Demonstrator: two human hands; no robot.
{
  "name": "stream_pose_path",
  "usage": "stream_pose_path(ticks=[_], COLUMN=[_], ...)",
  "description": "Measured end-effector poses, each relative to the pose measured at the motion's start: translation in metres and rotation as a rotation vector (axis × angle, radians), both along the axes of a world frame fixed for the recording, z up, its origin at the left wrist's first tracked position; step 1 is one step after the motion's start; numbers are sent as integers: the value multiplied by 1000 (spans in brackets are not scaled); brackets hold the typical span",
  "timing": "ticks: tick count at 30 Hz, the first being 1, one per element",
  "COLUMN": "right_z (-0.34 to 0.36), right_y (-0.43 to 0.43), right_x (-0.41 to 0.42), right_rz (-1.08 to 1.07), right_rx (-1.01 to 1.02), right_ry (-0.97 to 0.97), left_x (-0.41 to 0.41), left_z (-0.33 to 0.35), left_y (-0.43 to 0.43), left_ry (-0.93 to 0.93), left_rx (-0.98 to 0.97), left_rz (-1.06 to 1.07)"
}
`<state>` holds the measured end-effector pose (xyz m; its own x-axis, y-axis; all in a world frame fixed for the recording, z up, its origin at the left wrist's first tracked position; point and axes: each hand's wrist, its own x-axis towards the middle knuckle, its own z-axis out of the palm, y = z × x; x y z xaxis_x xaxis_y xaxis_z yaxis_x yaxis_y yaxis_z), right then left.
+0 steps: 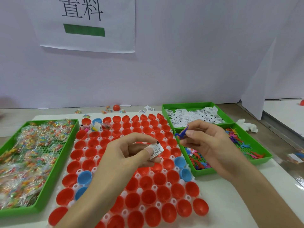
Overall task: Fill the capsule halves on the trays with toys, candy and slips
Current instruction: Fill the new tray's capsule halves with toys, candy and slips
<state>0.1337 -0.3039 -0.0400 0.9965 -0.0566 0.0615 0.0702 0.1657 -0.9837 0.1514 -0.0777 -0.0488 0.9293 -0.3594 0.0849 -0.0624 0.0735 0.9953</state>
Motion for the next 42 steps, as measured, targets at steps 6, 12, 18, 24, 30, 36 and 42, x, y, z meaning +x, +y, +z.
stream_pose_path(ticks=[6,12,18,24,30,36,42], right_z=[-1,-9,-14,-18,-18,-13,-10], right_y=[28,51,57,61,61,55,49], right_x=[-7,-12,-13,-14,-15,-14,-13], right_rz=[68,61,-3,-89,-180,-134,-43], right_rx=[87,84,-42,-128,-163,-227,-283], right_ry=[4,66,23,-100,-151,-147,-100], left_x=[-2,-2,-3,-4,-6,-7,-5], left_z=[0,0,-2,-8,-7,-4,-6], left_y=[-2,-3,-3,-6,-8,-8,-6], left_ry=[-22,-77,-124,-129,-83,-92,-138], left_rx=[5,-3,-37,-70,-101,-99,0], left_rz=[3,-14,3,25,-22,-8,-6])
